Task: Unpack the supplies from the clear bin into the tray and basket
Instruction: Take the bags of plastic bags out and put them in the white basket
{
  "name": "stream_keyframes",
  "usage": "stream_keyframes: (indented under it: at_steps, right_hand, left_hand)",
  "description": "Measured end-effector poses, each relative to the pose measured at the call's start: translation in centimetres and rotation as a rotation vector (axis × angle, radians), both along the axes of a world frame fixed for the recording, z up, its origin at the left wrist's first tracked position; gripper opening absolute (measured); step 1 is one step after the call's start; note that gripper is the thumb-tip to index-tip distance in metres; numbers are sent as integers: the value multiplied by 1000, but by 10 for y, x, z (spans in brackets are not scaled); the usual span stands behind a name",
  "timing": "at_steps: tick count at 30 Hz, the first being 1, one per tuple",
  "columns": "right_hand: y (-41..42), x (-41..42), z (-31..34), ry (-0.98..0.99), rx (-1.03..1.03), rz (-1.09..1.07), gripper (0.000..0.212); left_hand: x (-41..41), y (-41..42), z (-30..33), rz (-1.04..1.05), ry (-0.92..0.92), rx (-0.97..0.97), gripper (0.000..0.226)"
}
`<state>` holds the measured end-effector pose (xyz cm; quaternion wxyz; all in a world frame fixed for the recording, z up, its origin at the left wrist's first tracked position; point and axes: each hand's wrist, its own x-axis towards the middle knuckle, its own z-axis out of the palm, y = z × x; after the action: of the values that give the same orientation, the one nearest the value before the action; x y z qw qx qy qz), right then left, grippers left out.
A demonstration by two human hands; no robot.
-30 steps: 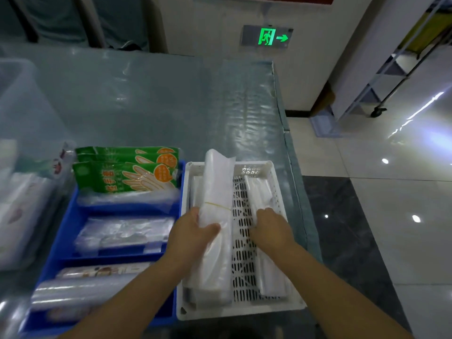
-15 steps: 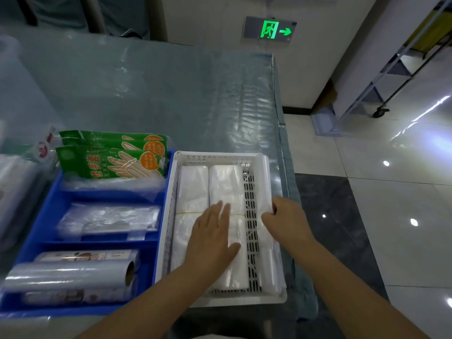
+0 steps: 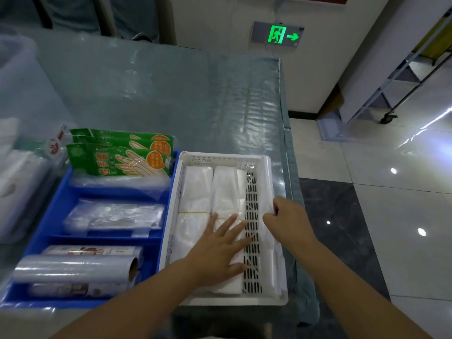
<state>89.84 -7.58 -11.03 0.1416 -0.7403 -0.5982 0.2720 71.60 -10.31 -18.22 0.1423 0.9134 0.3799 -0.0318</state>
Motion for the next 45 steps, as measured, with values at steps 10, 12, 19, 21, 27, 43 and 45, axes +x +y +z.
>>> stream_keyframes:
  at_steps: [10, 12, 19, 21, 27, 43, 45]
  right_hand:
    - [27, -77, 5, 207, -52, 123, 23]
    - [29, -92, 0, 380, -138, 91, 19]
    - [41, -74, -15, 94, 8, 132, 11]
    - [45, -71, -16, 17, 60, 177, 9]
    - [68, -90, -36, -114, 177, 563, 36]
    - [103, -107, -67, -394, 154, 939, 59]
    - [99, -109, -55, -346, 185, 876, 52]
  left_hand:
    - [-33, 2, 49, 1010, -717, -552, 35]
    - [-38, 4, 50, 1049, -652, -556, 40]
    - [-52, -1, 44, 1020, -505, -494, 53]
    - [-52, -6, 45, 967, -426, -439, 58]
    - [-52, -11, 43, 557, -23, 60, 67]
    - [-54, -34, 39, 438, 25, -108, 47]
    - [-61, -36, 48, 459, 42, -97, 43]
